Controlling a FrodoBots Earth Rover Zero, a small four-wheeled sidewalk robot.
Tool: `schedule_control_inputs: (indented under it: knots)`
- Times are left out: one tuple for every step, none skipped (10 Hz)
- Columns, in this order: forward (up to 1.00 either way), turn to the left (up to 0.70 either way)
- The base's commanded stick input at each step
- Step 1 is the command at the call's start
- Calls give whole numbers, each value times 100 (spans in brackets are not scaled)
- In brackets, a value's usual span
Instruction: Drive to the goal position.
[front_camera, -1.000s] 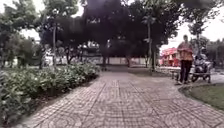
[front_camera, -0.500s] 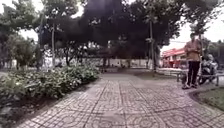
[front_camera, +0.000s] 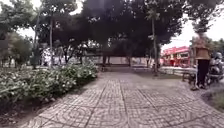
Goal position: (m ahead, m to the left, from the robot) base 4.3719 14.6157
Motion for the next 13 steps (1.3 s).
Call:
schedule_control_inputs:
  knots:
    - [70,0]
    - [70,0]
    - [70,0]
    - [70,0]
    - [70,0]
    - [70,0]
    - [70,-4]
    - [70,-19]
    - [70,-27]
    - [70,0]
    - [70,0]
    - [70,0]
    - [70,0]
